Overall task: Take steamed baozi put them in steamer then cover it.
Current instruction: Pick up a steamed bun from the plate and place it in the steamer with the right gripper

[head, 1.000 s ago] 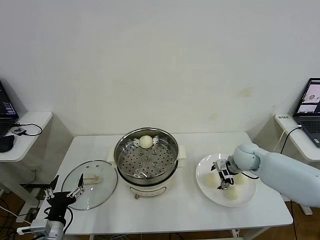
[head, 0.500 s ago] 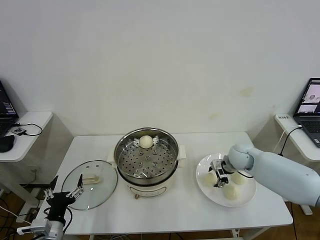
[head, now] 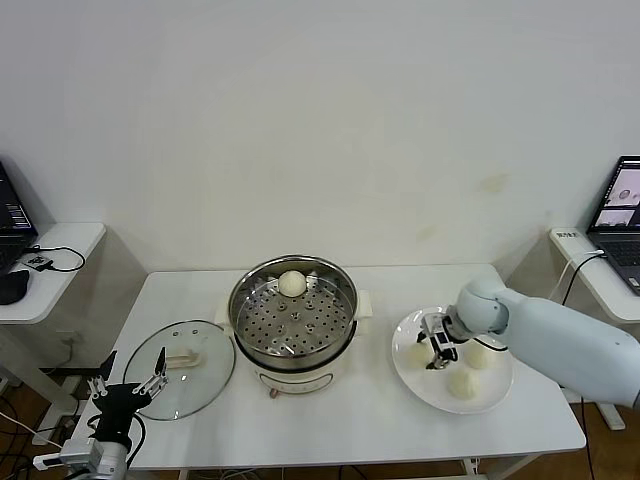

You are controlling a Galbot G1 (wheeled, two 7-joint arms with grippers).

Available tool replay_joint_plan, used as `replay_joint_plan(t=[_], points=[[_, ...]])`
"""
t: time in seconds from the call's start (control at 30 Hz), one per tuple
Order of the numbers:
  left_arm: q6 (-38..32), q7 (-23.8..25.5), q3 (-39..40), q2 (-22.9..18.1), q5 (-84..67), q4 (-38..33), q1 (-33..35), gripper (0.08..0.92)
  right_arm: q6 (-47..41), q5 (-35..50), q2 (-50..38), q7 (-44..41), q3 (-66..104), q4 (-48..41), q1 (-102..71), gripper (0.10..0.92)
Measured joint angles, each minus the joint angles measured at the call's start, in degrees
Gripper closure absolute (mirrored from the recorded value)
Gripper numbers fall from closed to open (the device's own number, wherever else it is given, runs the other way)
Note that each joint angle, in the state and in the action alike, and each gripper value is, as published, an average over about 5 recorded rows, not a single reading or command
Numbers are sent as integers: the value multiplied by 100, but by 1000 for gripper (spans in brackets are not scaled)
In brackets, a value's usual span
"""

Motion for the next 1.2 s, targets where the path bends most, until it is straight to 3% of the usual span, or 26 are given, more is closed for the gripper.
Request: replay_joint_plan(t=[0.63,1.2], points=[[13,-14,-33,66,-16,-142,-30,177,-241,1202,-228,-106,-834,489,2259,397],[5,-35,-132,-43,-2,-201,-71,177,-1105,3192,1919,666,-1653,112,3480,388]])
